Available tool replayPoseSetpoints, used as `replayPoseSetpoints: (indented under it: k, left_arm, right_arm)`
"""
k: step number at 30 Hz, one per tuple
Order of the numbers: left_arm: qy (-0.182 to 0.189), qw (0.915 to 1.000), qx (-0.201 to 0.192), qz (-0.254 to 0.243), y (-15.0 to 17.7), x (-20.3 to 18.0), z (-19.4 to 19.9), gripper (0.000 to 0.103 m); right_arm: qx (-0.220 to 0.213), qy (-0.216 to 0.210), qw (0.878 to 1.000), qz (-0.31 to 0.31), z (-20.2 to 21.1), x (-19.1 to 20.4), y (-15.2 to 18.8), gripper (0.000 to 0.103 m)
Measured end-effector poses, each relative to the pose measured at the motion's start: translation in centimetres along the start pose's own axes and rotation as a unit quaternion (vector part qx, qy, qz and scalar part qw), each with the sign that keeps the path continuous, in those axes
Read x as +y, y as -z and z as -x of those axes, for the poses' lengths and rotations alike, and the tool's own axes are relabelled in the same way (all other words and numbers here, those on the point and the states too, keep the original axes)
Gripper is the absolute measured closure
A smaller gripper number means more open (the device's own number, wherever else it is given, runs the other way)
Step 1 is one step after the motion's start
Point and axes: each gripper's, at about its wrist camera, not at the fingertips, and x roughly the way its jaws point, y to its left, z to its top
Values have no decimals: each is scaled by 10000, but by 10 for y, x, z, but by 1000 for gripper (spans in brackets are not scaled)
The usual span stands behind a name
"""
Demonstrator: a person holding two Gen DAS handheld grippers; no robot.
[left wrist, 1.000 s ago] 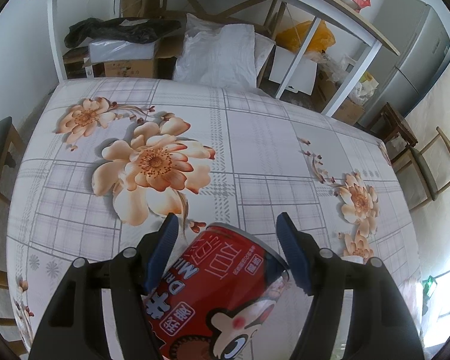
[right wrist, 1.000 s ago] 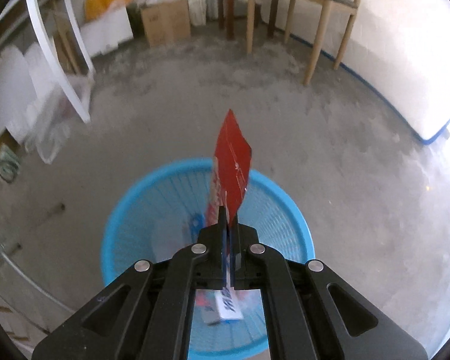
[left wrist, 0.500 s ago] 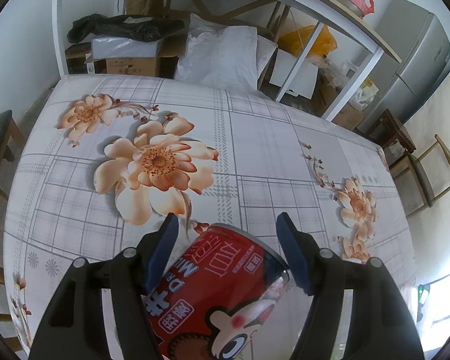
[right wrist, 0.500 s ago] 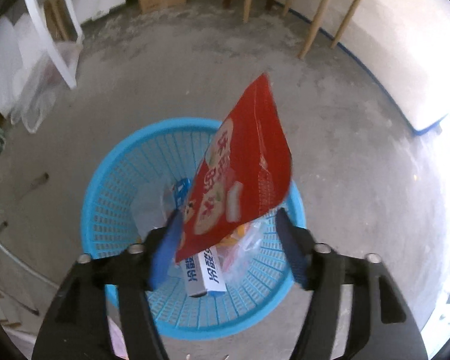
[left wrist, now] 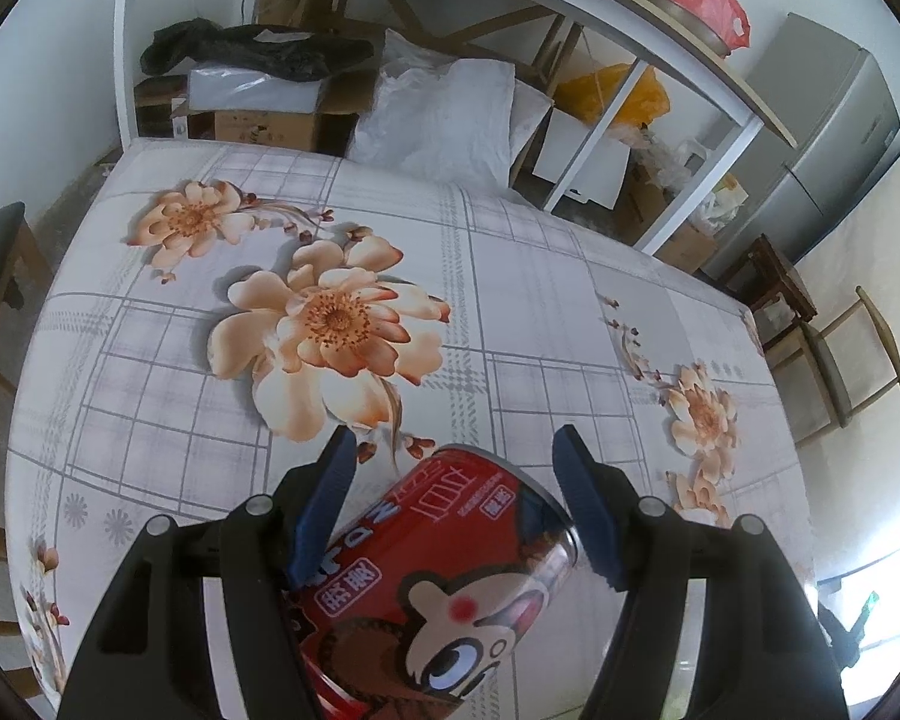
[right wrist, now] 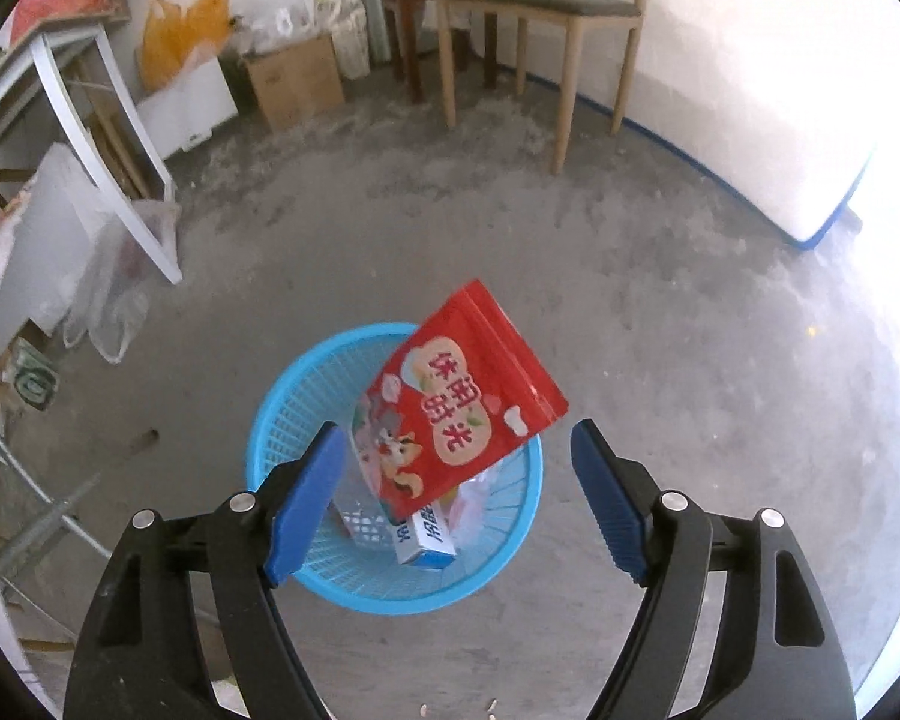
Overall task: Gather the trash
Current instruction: 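Grasp the red milk can with the left tool while the right tool shakes the bag into the basket, then grasp the green-labelled plastic bottle with the right tool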
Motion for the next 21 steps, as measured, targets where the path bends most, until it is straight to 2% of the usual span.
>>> replayPoseSetpoints:
  k: [5,7,11,13,15,17,18,19,20,21]
  left_arm:
    - [153,9999,-49,16,0,1,6,38]
    - [176,9998,-43,65,-1,4,6,38]
    - [290,9993,-5,224,-2,13,7,38]
    - [367,9989,4,276,-2,16,8,38]
    - [440,9985,39,335,-2,20,9,38]
    - [526,9979,75,370,0,23,11,37]
    - [561,9977,95,357,1,23,12,37]
    - [586,9977,122,320,2,23,13,37]
    - [608,9977,159,255,3,21,14,37]
    - [628,9976,185,207,4,19,15,37]
  right_arm:
    - [-237,-473,9983,-242,44,11,-3,29]
    - [-282,-796,9961,-264,65,27,-4,29]
    - [-346,-1418,9893,45,111,77,-10,27]
    - [-300,-1992,9794,143,132,109,-10,23]
    - [-68,-2811,9594,216,147,149,-7,21]
    - [346,-3639,9296,465,154,205,2,18]
    - [517,-3855,9195,575,155,225,6,18]
    - [755,-4087,9064,753,155,253,12,18]
    - [1053,-4357,8882,1004,154,289,21,18]
    - [1243,-4489,8780,1101,152,310,27,18]
